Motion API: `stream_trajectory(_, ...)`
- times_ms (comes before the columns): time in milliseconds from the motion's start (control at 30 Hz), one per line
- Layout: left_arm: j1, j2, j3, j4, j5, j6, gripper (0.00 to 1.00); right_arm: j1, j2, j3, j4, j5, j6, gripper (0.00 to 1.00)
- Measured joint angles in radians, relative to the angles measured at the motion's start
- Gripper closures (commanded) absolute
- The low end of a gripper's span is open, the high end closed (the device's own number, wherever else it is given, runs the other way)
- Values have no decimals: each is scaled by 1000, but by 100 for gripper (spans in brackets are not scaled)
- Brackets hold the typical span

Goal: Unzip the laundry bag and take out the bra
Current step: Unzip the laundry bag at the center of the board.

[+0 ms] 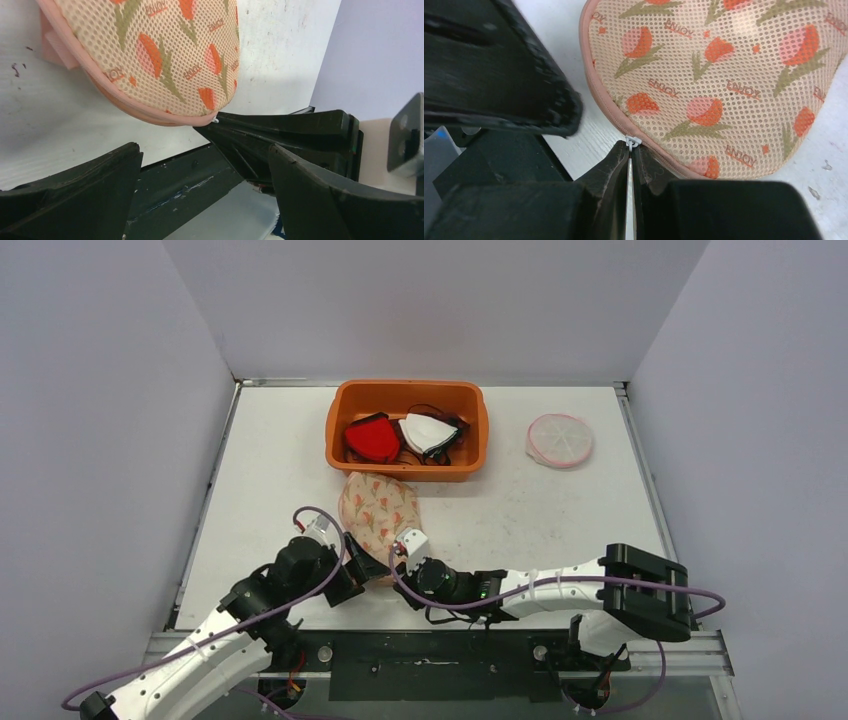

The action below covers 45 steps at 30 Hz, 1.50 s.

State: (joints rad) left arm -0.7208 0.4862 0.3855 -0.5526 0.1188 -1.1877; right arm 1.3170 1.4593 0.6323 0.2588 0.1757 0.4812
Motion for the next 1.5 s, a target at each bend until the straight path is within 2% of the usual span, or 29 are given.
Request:
stream_trajectory(133,-31,17,-61,64,-14,-89,4,3,34,23,14,-34,-11,95)
stream_trajectory(333,-69,158,-71,181,-42,-146,0,19,46,42,32,-54,-25,95)
stream_trajectory(433,-72,203,-71,203,-64,-163,19,29,47,43,40,-59,-28,95)
stream_trajectory(633,-71,188,-102,237,-140,-193,67,40,46,43,47,-60,-29,95)
stream_trajectory(867,-55,193,-129,272,-154,-215,97,40,6,14,43,-33,-24,95)
stream_trajectory(933,-54,201,-128,287,-146,-219,100,40,-11,-1,42,-22,-21,95)
stream_trajectory(1500,17,278,-134,373,-72,-158,100,44,-145,-116,-18,114,52,95)
